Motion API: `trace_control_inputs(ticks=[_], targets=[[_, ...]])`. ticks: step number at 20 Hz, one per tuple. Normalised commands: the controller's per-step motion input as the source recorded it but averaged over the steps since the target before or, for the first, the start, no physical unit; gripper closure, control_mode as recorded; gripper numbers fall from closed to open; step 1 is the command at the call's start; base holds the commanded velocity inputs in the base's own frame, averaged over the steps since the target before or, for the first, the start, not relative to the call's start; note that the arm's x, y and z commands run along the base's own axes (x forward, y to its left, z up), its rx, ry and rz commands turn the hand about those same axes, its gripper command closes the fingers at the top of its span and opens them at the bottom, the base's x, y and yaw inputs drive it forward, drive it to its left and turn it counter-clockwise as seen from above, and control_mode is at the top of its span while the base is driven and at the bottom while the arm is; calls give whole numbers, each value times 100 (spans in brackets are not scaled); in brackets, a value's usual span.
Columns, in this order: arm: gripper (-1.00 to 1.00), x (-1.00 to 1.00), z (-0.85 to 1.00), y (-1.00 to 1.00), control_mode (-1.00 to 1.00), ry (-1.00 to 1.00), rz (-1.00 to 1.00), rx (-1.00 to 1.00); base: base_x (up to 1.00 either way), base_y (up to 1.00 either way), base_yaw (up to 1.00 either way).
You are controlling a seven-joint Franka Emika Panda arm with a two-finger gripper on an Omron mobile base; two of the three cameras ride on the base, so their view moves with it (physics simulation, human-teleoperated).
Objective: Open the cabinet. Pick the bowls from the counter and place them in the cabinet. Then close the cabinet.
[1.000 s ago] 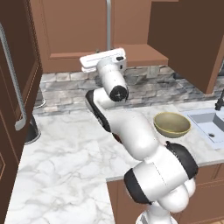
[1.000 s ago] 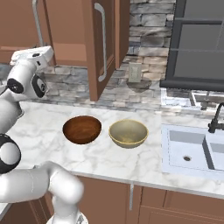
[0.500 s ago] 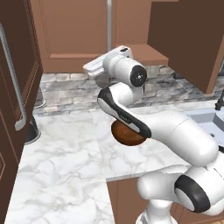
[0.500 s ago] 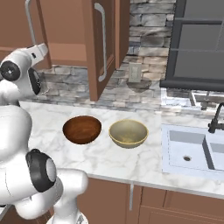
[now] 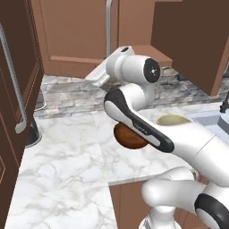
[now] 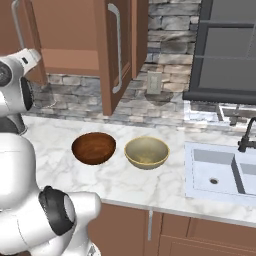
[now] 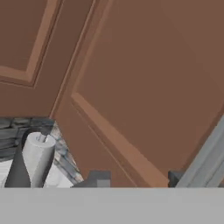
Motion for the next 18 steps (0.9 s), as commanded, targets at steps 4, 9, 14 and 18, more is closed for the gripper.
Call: trace_control_inputs(ticks=[4, 9, 14, 18], targets=[[100, -100, 0, 100, -100, -8, 0, -14, 0, 0, 0], [100, -100, 0, 100, -100, -3, 0, -15, 0, 0, 0], [100, -73, 0, 100, -100, 4, 0, -4, 0, 0, 0], [-100, -49, 4, 79, -100, 19, 0, 0, 0, 0, 0]])
